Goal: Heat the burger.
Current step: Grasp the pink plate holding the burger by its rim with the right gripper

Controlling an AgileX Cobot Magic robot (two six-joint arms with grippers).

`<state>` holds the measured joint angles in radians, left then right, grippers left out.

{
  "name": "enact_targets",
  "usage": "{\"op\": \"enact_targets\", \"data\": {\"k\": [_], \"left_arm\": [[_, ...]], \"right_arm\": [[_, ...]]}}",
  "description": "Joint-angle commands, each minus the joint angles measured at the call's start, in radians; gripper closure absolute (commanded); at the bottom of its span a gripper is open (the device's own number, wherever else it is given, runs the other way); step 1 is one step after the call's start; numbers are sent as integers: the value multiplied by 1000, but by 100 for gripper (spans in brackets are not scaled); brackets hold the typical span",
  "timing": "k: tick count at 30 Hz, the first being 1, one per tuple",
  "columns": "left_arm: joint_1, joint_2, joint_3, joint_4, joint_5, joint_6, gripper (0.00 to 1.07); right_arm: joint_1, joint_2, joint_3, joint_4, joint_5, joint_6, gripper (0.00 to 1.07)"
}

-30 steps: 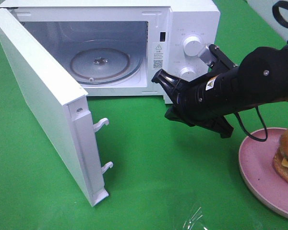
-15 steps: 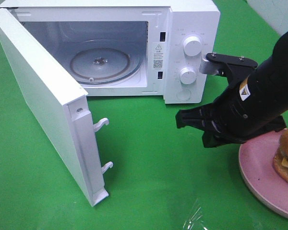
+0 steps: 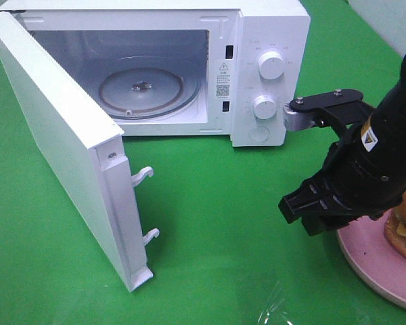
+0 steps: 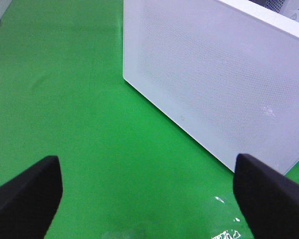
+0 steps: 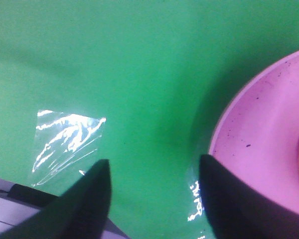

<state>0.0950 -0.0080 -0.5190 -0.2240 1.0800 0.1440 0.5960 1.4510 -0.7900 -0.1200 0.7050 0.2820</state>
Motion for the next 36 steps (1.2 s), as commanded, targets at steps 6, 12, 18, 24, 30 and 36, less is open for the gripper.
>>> {"op": "enact_targets", "data": {"k": [6,12,18,24,30,36], "left_arm": [[3,-12,3,-10,-9,-1,22],[3,-12,3,-10,-9,-1,22],[3,-12,3,-10,-9,-1,22],[3,-12,3,-10,-9,-1,22],[3,-12,3,-10,-9,-1,22],[3,-12,3,-10,-9,-1,22]], "right_arm": [[0,-3,3,-38,10,-25,10],[-52,20,4,-33,13,-10,12],[-109,104,4,-36,10,-10,15],[-143,176,21,-40,-30,-11,17],[-163,215,74,-40,-140,-15,20],[-163,270,85,-40,-195,-17,21]]}}
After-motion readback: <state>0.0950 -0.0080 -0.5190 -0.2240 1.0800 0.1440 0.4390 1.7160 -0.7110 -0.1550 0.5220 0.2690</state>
